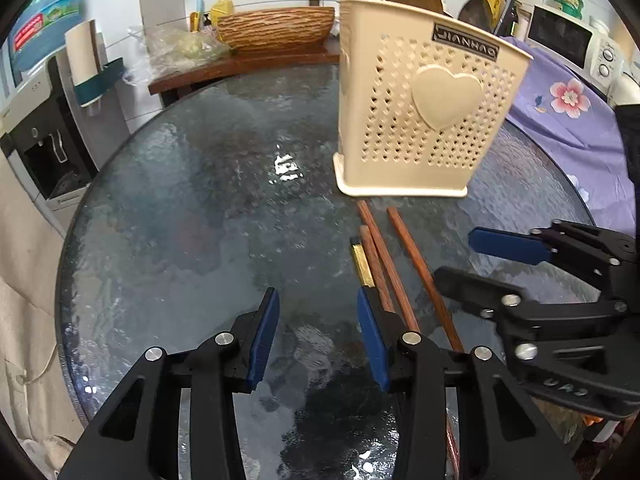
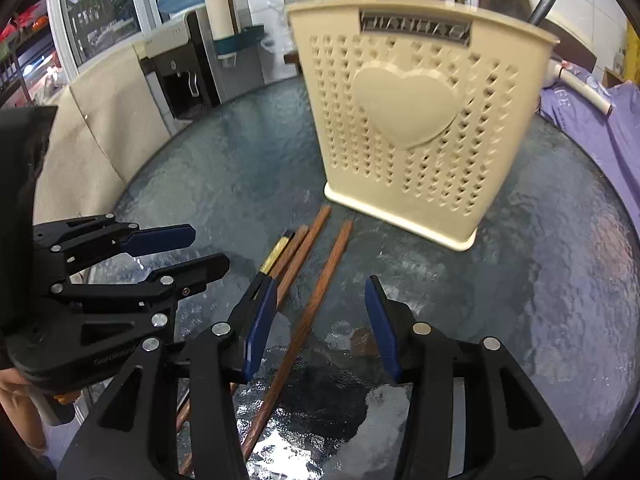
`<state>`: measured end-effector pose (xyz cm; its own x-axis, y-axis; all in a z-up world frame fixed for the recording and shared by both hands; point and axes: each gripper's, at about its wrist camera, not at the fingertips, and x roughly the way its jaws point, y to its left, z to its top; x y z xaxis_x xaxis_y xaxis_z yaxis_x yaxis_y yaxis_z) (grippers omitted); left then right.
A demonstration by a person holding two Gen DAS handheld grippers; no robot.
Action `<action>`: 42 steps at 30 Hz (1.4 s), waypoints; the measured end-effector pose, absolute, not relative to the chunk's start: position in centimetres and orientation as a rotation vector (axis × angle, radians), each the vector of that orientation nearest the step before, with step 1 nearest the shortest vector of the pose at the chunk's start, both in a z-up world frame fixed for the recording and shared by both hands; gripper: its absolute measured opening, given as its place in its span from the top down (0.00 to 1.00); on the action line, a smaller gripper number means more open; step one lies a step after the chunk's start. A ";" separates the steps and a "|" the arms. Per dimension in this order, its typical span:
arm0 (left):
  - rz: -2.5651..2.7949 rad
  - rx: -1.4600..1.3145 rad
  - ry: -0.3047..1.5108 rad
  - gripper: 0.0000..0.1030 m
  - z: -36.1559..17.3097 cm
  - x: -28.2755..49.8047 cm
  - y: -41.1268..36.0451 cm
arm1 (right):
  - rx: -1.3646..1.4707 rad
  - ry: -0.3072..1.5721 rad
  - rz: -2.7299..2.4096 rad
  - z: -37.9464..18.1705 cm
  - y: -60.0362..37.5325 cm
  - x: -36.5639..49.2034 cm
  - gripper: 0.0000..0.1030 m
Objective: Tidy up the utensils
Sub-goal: 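Move both grippers back down to the chopsticks lying beside the basket, then grasp a gold-tipped black chopstick with the left gripper while the right grasps a wooden chopstick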
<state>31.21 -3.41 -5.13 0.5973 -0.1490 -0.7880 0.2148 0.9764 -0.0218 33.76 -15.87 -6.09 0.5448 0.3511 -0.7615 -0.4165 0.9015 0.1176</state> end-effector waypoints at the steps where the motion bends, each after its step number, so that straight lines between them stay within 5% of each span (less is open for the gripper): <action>1: -0.213 0.080 0.909 0.63 -5.3 31.1 -3.6 | -0.081 0.892 0.455 -6.3 -15.8 34.0 0.56; 26: -0.272 0.097 0.947 0.69 -6.3 30.8 -4.5 | -0.137 0.987 0.409 -7.6 -13.3 38.6 0.79; 42: -0.313 0.098 0.957 0.71 -6.4 31.6 -5.7 | -0.160 0.977 0.390 -8.0 -16.8 37.7 0.79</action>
<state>31.56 -5.70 -6.37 0.5348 -0.2196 -0.8159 0.3055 0.9506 -0.0556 37.71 -16.76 -7.97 0.4968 0.2492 -0.8313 -0.3912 0.9194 0.0419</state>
